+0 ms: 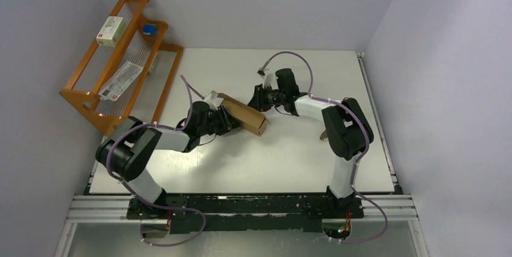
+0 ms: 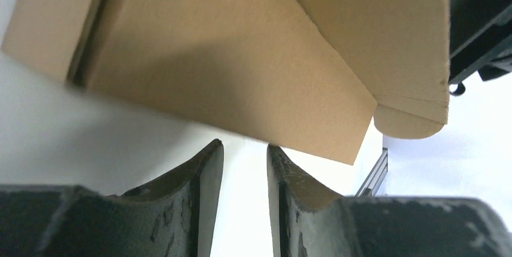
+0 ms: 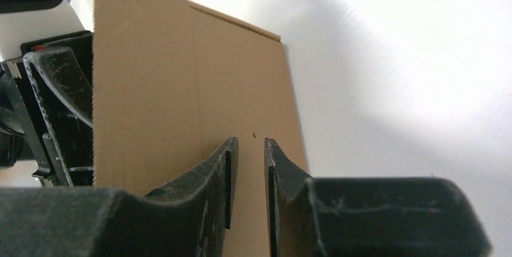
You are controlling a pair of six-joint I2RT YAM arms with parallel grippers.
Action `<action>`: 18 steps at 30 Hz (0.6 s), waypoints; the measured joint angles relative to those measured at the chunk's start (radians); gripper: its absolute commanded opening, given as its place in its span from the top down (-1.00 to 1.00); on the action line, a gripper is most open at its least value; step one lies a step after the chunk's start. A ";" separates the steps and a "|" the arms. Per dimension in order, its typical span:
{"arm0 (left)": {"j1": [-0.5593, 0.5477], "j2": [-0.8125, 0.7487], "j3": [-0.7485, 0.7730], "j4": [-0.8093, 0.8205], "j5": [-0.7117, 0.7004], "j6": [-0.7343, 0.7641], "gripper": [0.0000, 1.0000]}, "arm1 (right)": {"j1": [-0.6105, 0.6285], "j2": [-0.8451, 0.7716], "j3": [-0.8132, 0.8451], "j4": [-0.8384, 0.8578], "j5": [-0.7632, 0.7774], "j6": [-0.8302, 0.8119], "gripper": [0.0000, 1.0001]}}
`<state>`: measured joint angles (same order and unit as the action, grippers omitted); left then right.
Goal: Fold the paper box
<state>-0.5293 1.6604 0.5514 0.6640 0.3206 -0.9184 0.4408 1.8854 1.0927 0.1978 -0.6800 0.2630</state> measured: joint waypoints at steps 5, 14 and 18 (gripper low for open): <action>-0.016 -0.047 -0.047 -0.003 -0.021 -0.002 0.23 | 0.021 0.061 0.075 -0.055 -0.080 -0.075 0.41; -0.063 -0.129 -0.073 -0.015 -0.068 -0.005 0.01 | 0.025 0.094 0.148 -0.183 -0.080 -0.184 0.23; -0.063 -0.205 -0.072 -0.085 -0.102 0.023 -0.15 | 0.017 0.079 0.162 -0.226 0.002 -0.203 0.06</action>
<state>-0.5919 1.4551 0.4793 0.5793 0.2188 -0.8959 0.4580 1.9648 1.2545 -0.0280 -0.6781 0.0601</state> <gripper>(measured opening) 0.533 0.414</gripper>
